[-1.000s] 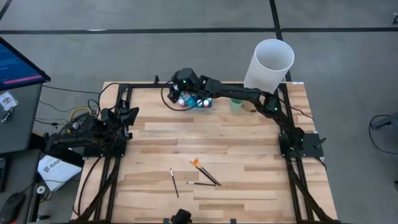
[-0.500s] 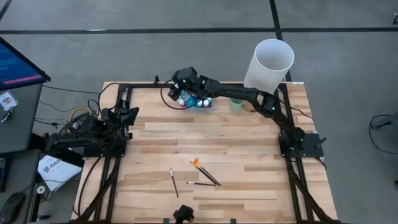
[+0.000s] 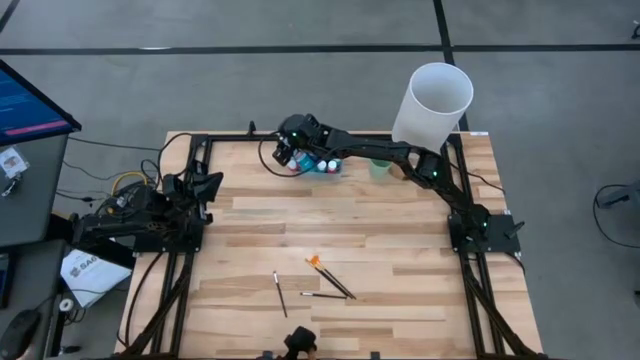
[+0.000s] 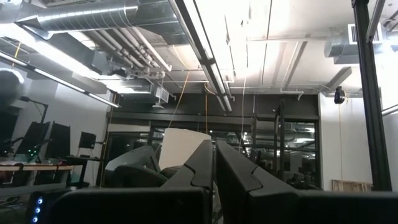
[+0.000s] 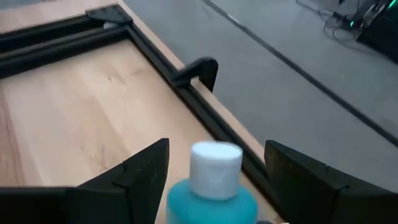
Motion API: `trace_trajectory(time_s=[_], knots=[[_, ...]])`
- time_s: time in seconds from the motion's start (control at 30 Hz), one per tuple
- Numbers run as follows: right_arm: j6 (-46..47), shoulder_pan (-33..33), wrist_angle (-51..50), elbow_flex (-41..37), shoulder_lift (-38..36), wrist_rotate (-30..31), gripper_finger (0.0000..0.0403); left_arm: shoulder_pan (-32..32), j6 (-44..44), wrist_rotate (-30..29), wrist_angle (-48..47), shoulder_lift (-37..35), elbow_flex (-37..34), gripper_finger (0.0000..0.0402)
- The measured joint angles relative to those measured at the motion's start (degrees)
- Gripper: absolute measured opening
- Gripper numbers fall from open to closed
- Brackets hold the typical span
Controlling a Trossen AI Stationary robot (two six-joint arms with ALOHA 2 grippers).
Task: Pick & Place Paint Supplies
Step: Adjust the large light blue paint bottle inside the transparent bin
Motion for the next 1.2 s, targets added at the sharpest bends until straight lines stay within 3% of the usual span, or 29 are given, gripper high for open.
trace_trajectory(time_s=[0.2,0.47,0.53,1.2], knots=[[0.46,0.07,-0.49,0.00,0.44,0.03,0.0242,0.00,0.00,0.00,0.00,0.00,0.01,0.0002],[2.57,0.11,-2.17,0.00,0.44,-0.22,0.0109,0.00,-0.01,-0.02,0.00,0.00,0.01,0.0002],[2.36,0.11,-2.29,0.00,0.42,-1.03,0.0091,0.00,0.00,-0.02,0.00,0.00,0.01,0.0002],[0.57,3.81,2.93,3.54,-0.09,0.06,0.0092,-0.02,0.00,-0.02,0.07,0.00,0.00,0.0002]])
